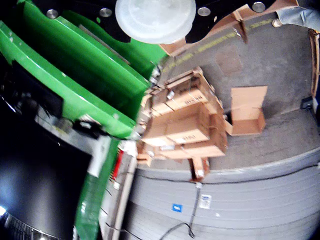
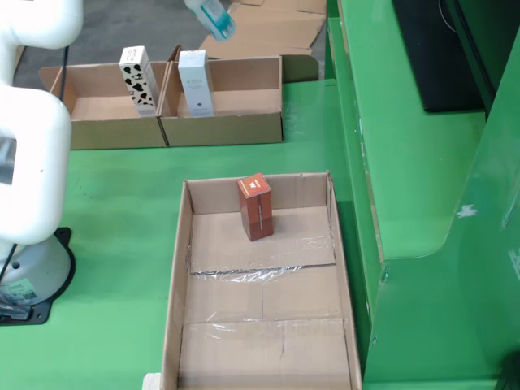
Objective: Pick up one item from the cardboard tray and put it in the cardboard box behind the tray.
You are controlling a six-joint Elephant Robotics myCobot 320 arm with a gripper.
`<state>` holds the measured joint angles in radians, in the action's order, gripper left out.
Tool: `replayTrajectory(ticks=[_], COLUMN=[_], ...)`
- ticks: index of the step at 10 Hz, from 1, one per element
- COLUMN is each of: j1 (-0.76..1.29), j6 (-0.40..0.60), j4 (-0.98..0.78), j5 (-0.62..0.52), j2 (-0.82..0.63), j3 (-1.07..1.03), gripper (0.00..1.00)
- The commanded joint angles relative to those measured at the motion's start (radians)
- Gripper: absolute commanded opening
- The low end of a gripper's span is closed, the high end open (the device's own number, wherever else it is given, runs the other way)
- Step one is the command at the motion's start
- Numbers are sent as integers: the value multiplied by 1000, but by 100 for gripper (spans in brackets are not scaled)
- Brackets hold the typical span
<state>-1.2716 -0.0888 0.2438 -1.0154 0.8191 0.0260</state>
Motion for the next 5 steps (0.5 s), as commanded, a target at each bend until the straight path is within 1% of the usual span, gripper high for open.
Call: replayTrajectory(ticks=[1, 3, 4, 5], j1=[-60, -106, -140, -175], j6=[36, -54, -88, -86], j4=[61, -195, -292, -296], j5=[30, -95, -145, -150], j2=[-10, -83, -105, -100], j3=[-26, -26, -26, -26], gripper=[0, 0, 0, 0])
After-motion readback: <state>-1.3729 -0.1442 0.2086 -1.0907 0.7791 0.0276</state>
